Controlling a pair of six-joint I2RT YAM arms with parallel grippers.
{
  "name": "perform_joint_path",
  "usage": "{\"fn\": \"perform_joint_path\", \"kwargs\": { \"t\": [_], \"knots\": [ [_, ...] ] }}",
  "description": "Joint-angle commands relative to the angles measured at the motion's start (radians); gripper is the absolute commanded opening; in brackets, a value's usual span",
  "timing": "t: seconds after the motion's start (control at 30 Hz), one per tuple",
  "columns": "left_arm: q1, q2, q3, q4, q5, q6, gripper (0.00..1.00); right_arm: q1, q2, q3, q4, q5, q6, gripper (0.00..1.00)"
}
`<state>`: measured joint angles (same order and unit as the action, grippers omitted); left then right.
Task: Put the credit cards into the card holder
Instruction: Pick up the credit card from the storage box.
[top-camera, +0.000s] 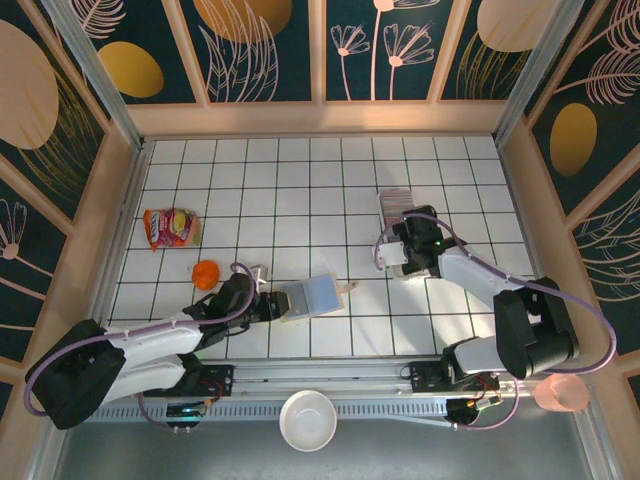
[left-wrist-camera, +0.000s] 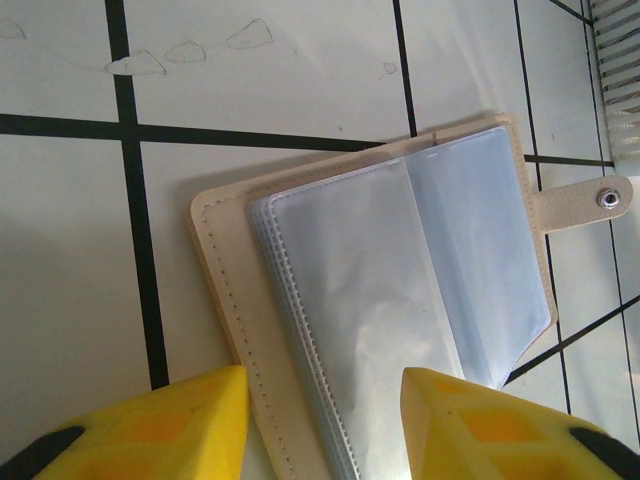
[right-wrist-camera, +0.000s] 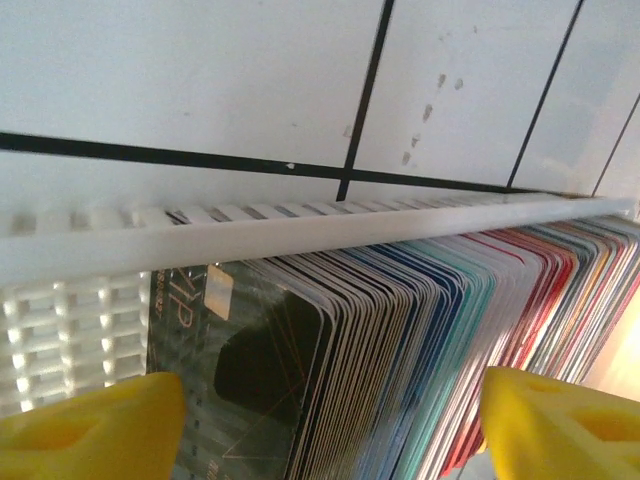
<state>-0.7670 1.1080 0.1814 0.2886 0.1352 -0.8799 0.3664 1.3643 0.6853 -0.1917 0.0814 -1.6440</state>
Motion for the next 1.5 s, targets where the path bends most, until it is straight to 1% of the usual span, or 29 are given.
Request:
{"fn": "perform_joint_path", "kwargs": {
  "t": [0.0,0.1,0.17,0.2,0.4,0.5,0.67,1.1,1.23,1.47],
  "knots": [
    [-0.005,-0.011,-0.017,0.029,0.017,-0.002,0.41,-0.003,0.004,0.037,0.007,0.010,0.012,0.66],
    [-0.005,-0.015,-0.021,0.029,0.018,-0.005,0.40,-0.003,-0.005,0.053,-0.026,0.021,0.012,0.56],
    [-0.004,-0.020,-0.023,0.030,0.017,-0.006,0.39,-0.004,-0.011,0.053,-0.034,0.027,0.013,0.52],
    [-0.004,-0.020,-0.024,0.030,0.017,-0.007,0.39,-0.003,-0.016,0.050,-0.037,0.029,0.013,0.48],
    [-0.004,-0.019,-0.025,0.028,0.019,-0.006,0.37,-0.004,-0.035,0.040,-0.049,0.027,0.012,0.39],
    [-0.005,-0.017,-0.026,0.033,0.018,-0.009,0.36,-0.005,-0.045,0.041,-0.057,0.027,0.013,0.38],
    [-0.004,-0.016,-0.026,0.035,0.021,-0.011,0.35,-0.007,-0.054,0.048,-0.076,0.027,0.010,0.32],
    [-0.005,-0.016,-0.030,0.040,0.026,-0.013,0.32,-0.009,-0.065,0.047,-0.086,0.030,0.012,0.25],
    [-0.004,-0.016,-0.030,0.040,0.026,-0.013,0.31,-0.007,-0.068,0.052,-0.090,0.033,0.012,0.20],
    [-0.005,-0.016,-0.032,0.039,0.029,-0.012,0.30,-0.009,-0.077,0.058,-0.098,0.037,0.012,0.18]
  ]
}}
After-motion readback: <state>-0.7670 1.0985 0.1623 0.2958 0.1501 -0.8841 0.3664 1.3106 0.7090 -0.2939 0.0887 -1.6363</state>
